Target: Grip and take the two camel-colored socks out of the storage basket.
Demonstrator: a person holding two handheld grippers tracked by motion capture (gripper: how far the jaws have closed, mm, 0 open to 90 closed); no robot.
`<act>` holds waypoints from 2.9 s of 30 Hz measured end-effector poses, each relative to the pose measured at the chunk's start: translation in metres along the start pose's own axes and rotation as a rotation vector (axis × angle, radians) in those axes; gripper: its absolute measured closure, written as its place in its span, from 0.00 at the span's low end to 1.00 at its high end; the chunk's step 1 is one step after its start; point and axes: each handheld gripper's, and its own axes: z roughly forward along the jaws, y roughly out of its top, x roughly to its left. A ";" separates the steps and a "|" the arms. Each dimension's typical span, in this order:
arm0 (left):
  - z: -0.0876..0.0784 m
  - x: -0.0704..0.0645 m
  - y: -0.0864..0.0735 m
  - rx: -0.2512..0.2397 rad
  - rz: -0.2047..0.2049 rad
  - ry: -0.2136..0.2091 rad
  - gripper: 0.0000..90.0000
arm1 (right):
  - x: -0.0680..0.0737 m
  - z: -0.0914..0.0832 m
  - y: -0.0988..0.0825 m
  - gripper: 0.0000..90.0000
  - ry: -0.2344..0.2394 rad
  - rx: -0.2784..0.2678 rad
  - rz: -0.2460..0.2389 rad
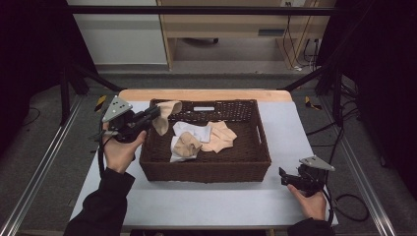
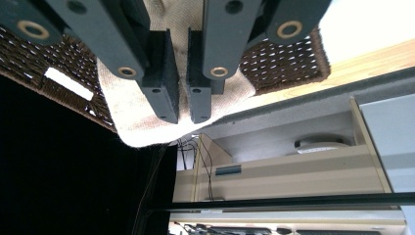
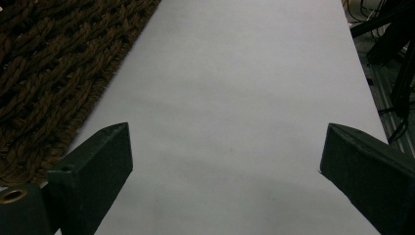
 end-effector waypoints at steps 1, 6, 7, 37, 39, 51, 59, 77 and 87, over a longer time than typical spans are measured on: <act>-0.003 0.001 -0.001 -0.003 0.000 -0.002 0.92 | 0.000 0.000 0.000 0.06 -0.002 0.000 -0.001; -0.016 0.006 -0.004 -0.015 -0.010 -0.007 0.92 | -0.001 0.000 0.000 0.06 -0.006 0.002 0.002; -0.022 0.010 -0.007 -0.017 -0.015 -0.004 0.92 | -0.001 0.001 0.000 0.06 -0.005 0.004 0.004; -0.074 0.077 -0.073 0.028 -0.141 0.165 0.92 | 0.000 -0.002 -0.002 0.07 -0.003 0.003 0.004; -0.074 0.080 -0.079 0.042 -0.149 0.179 0.92 | 0.000 -0.003 -0.002 0.07 0.000 -0.001 0.001; -0.070 0.092 -0.117 0.193 -0.167 0.233 0.92 | -0.001 -0.005 -0.002 0.07 0.005 -0.007 0.007; -0.054 0.089 -0.137 0.342 -0.102 0.250 0.92 | -0.001 -0.006 -0.002 0.07 0.006 -0.010 0.006; -0.059 0.085 -0.124 0.295 -0.121 0.264 0.62 | -0.002 -0.007 -0.002 0.07 0.004 -0.010 0.013; -0.065 0.067 -0.098 0.179 -0.109 0.229 0.54 | -0.003 -0.007 -0.002 0.07 0.002 -0.016 0.018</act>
